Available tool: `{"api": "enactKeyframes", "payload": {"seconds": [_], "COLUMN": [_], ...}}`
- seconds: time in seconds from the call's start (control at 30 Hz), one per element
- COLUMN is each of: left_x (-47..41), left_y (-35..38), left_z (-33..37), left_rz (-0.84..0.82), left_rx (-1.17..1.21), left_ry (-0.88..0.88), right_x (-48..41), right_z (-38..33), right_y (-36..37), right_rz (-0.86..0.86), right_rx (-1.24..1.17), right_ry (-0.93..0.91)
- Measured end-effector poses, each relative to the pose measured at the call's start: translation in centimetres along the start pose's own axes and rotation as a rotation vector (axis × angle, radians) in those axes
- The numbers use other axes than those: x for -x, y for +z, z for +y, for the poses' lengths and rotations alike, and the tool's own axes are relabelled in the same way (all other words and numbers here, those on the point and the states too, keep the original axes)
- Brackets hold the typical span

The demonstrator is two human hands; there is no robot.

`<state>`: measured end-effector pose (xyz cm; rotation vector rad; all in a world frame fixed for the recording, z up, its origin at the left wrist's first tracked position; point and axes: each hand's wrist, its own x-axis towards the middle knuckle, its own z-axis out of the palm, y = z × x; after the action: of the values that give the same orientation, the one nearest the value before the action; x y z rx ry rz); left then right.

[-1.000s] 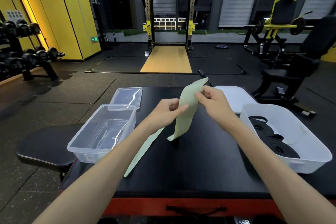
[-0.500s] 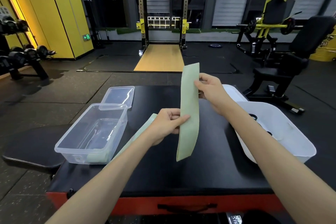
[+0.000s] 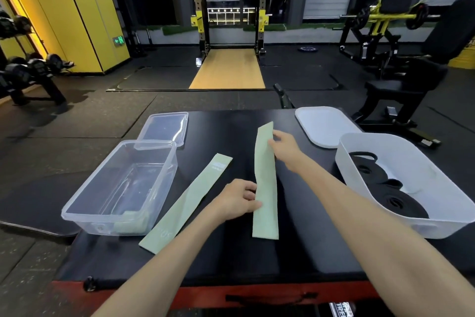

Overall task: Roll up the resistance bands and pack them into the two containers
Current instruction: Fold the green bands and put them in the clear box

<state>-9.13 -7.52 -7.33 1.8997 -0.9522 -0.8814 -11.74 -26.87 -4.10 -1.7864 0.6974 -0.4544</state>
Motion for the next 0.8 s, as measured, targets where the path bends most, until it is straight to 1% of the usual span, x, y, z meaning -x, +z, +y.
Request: {"api": "enactKeyframes", "payload": {"seconds": [0.1,0.2,0.33,0.47,0.5,0.53,0.63,0.7,0.77,0.8], "left_x": [0.2,0.2,0.0,0.7,1.0,1.5,3.1,3.9,4.4,4.5], "left_y": [-0.2,-0.2,0.1,0.4,0.6,0.7,1.2,1.5,1.6,1.7], "left_z": [0.0,-0.6,-1.1,-1.2,-1.2,-1.4,-2.0,-2.4,-2.4,-2.3], "left_rz": [0.06,0.141,0.18,0.232,0.237,0.235,0.177,0.144,0.16,0.168], "left_rx": [-0.223,-0.366,-0.394,-0.34,-0.329,-0.34,-0.433,-0.442,-0.425,-0.406], "left_ry": [0.065,0.122,0.124,0.091,0.111,0.142,0.256,0.306,0.332,0.328], "right_x": [-1.0,-1.4,-0.5,0.8,1.7,2.7,6.6,8.8,10.7,11.4], "right_z": [1.6,2.9,2.3,2.1,2.1,2.2,3.8,5.4,6.5,6.9], "right_y": [0.8,1.7,2.0,1.2,0.8,0.5,-0.1,0.1,0.5,0.5], "right_rz": [-0.013,-0.032,0.01,0.024,0.02,0.007,-0.033,-0.15,-0.279,-0.3], "right_rx": [0.044,0.127,0.309,0.401,0.423,0.453,0.629,0.786,0.976,1.021], "right_ry": [0.027,0.031,0.001,-0.015,-0.039,-0.101,-0.37,-0.461,-0.55,-0.566]}}
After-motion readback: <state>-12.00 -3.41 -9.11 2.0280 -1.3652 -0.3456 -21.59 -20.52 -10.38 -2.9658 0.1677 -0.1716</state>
